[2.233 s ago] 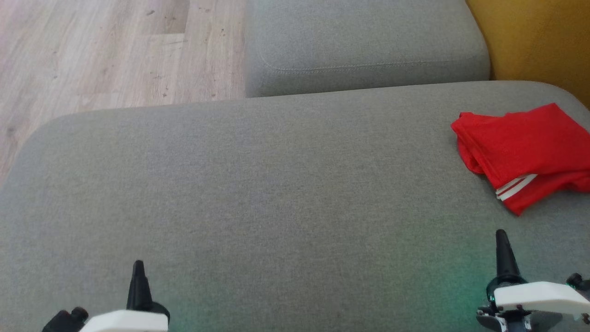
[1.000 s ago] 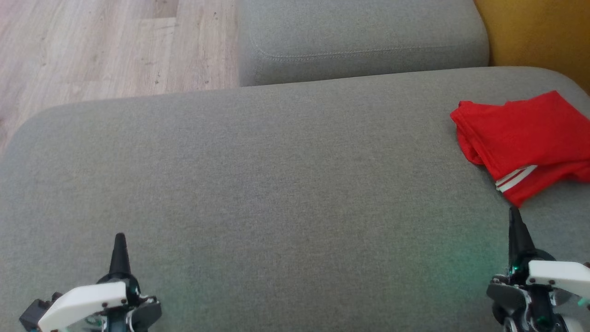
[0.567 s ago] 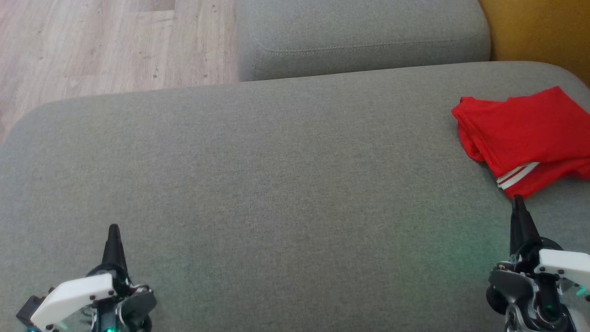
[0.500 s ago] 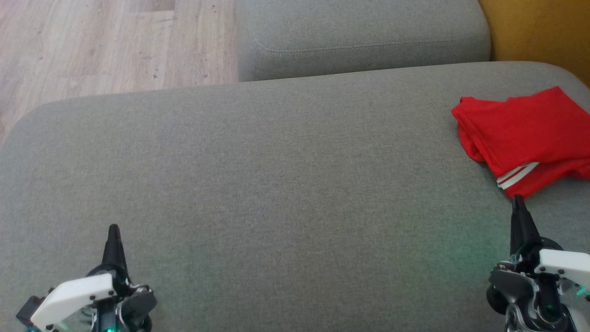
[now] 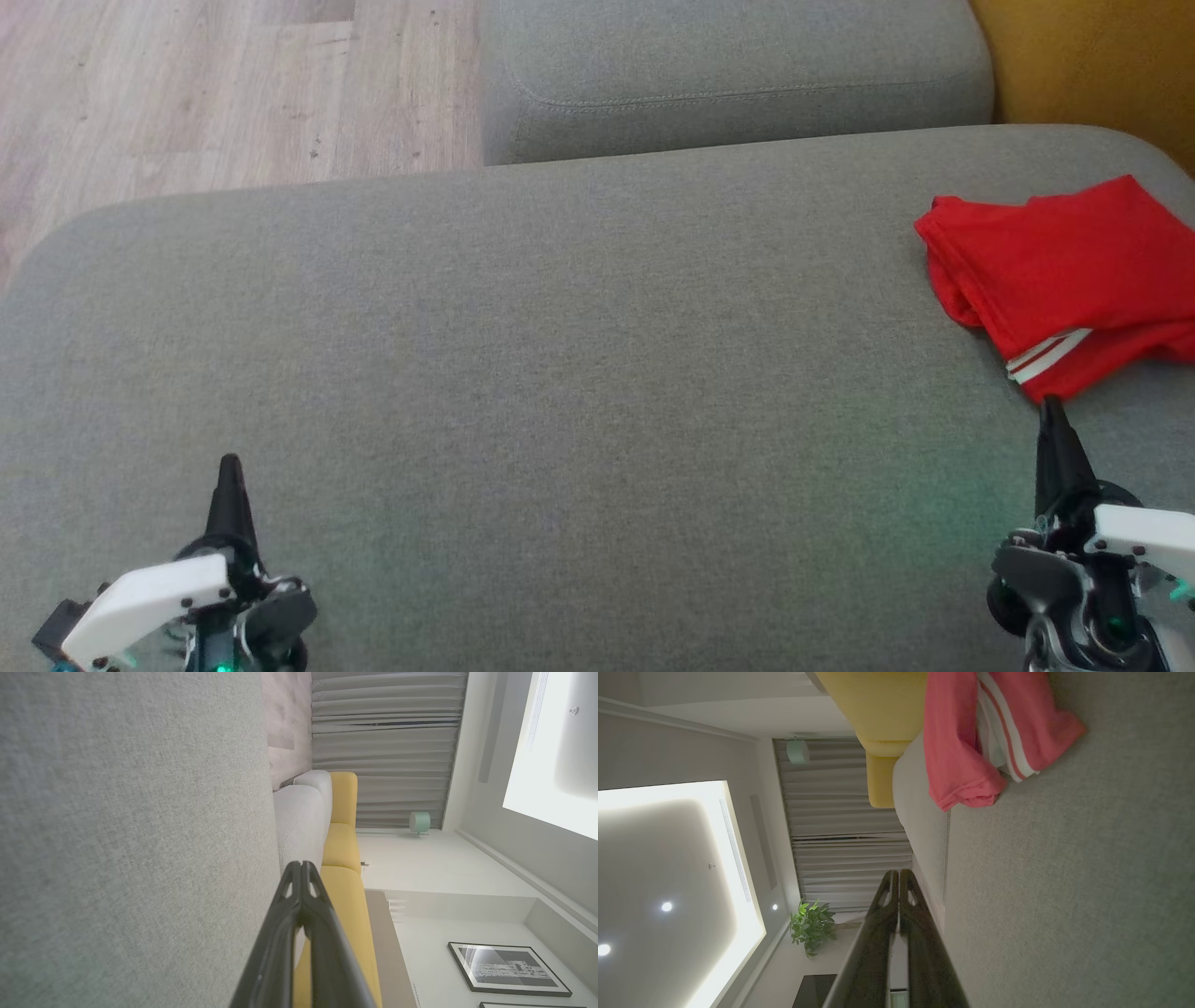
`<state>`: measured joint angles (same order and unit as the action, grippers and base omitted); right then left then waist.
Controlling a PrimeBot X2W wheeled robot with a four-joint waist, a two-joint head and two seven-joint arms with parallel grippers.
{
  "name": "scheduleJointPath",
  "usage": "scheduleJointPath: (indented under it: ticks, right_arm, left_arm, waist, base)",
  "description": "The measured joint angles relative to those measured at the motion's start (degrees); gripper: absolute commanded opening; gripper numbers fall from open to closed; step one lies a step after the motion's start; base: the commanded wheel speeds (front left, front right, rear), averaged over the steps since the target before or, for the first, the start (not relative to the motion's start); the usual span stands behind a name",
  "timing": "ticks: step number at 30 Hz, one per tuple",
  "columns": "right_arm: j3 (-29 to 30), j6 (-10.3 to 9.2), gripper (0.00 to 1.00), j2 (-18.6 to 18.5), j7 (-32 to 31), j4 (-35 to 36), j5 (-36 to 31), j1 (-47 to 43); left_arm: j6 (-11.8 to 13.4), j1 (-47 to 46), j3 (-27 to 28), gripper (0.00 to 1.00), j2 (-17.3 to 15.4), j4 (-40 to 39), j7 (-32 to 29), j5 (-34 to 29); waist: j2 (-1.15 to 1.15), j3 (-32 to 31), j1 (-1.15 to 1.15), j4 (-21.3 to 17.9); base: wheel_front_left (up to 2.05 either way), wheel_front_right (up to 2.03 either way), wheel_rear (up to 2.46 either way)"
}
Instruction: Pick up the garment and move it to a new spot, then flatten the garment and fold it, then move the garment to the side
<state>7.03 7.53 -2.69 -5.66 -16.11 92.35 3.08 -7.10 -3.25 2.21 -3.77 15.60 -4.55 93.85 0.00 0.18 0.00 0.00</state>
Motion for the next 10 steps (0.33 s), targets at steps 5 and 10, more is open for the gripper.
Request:
scheduleJointPath:
  ticks: [5,10]
  right_arm:
    - [0.0,0.0,0.0,0.0,0.0,0.0,0.0,0.0]
    - [0.1,0.0,0.0,0.0,0.0,0.0,0.0,0.0]
  left_arm:
    - [0.0,0.0,0.1,0.0,0.1,0.0,-0.2,0.0]
    - [0.0,0.0,0.2,0.0,0.2,0.0,-0.4,0.0]
  waist:
    - [0.0,0.0,0.0,0.0]
    - [0.0,0.0,0.0,0.0]
  base:
    - [0.0,0.0,0.0]
    - [0.0,0.0,0.0]
